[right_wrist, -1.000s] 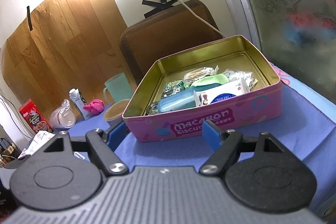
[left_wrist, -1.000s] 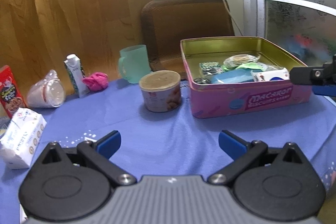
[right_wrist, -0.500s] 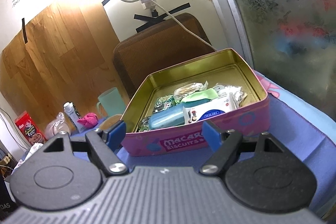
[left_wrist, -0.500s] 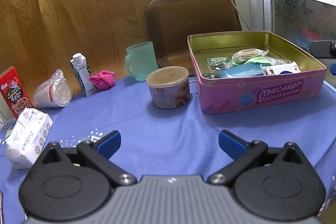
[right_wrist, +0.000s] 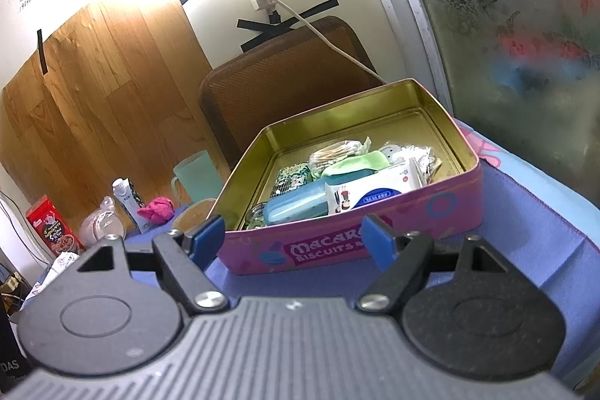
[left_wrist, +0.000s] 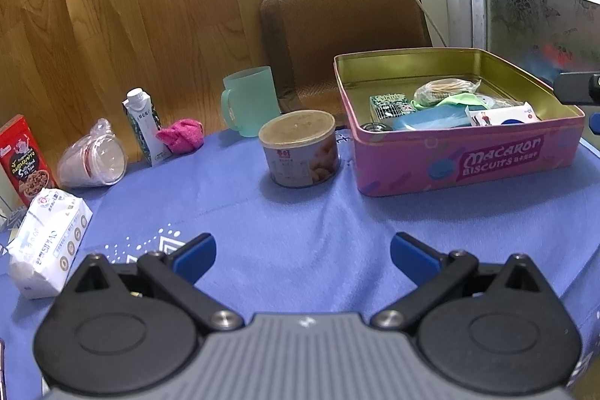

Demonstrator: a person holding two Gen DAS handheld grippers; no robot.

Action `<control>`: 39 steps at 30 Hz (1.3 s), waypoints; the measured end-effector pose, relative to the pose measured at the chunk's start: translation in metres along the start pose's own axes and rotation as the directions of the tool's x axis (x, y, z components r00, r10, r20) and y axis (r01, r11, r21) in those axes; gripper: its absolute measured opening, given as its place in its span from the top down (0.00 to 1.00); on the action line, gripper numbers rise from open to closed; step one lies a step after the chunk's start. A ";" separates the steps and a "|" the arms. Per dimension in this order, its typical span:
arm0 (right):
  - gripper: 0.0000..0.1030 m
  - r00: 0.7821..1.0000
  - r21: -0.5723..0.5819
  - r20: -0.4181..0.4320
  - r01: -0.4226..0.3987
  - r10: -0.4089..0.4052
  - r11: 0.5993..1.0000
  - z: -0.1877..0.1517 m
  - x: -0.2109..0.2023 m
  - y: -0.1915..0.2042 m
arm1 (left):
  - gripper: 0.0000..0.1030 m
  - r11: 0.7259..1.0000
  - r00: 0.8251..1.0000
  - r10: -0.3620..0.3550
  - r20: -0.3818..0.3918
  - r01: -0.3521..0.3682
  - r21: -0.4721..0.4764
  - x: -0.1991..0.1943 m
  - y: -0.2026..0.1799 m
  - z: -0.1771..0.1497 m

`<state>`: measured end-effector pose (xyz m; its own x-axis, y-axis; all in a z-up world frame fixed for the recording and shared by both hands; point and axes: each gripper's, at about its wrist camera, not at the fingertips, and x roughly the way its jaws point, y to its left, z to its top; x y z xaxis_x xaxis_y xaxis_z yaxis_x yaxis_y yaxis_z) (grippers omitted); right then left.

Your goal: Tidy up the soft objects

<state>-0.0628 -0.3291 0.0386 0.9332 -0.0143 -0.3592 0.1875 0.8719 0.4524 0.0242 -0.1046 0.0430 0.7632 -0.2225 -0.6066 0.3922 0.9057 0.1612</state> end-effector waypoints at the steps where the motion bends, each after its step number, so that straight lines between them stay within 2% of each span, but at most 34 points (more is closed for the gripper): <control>1: 0.20 1.000 0.000 -0.001 0.000 0.000 1.000 0.000 0.000 0.000 | 0.00 1.000 1.000 0.000 -0.002 0.000 0.000 0.000 0.000 0.000; 11: 0.20 1.000 0.000 -0.030 -0.007 0.007 1.000 -0.006 0.007 0.001 | 0.00 1.000 1.000 0.004 -0.027 -0.005 -0.008 0.005 0.002 -0.003; 23: 0.20 0.994 -0.015 -0.104 -0.037 0.036 0.999 -0.022 0.021 0.011 | 0.00 1.000 0.999 0.000 -0.052 0.000 -0.013 0.009 0.001 -0.007; 39: 0.20 0.994 -0.013 -0.107 -0.035 0.033 0.999 -0.021 0.022 0.010 | 0.00 1.000 0.997 -0.003 -0.071 0.002 -0.014 0.015 0.000 -0.010</control>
<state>-0.0468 -0.3101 0.0181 0.9006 0.0675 -0.4295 0.1505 0.8784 0.4537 0.0305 -0.1040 0.0267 0.7235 -0.1989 -0.6611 0.3863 0.9103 0.1489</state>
